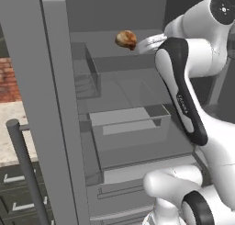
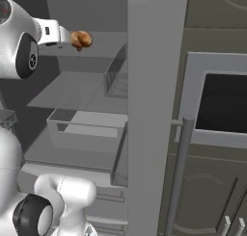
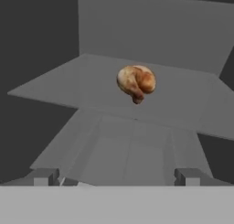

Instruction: Gather the avocado and squash from the fridge and place them on a tray on the dining counter. Then gather the chicken drumsticks from the fridge and place them on the other tray.

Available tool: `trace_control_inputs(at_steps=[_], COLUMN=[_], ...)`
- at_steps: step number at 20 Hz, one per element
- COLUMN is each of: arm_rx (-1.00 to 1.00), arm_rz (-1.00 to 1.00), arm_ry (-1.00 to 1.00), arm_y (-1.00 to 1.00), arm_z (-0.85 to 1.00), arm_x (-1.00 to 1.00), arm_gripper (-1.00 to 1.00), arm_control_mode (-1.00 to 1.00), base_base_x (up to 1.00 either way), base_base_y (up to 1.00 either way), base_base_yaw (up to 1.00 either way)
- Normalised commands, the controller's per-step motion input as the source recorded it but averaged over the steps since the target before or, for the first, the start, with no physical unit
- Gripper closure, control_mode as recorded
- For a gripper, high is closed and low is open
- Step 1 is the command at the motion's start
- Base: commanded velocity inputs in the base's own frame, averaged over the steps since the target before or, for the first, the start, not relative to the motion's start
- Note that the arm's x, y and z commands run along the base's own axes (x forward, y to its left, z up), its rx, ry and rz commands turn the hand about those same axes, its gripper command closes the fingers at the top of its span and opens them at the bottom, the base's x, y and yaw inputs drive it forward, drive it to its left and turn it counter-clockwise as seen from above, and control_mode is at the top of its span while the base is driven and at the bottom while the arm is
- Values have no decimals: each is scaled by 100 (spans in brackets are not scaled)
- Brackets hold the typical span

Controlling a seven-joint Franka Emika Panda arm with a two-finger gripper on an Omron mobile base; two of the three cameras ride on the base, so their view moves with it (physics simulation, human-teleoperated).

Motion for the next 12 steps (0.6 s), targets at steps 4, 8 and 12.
trace_control_inputs(at_steps=[4,8,12], arm_rx=[0,0,0], arm_rz=[-1,-3,-4], arm_ry=[10,8,3], arm_y=[0,0,6], arm_z=[-12,-16,-18], arm_x=[52,55,57], arm_gripper=[-100,-100,-100], arm_control_mode=[-100,-100,-100], base_base_x=[0,0,0], base_base_y=[0,0,0], base_base_yaw=[0,0,0])
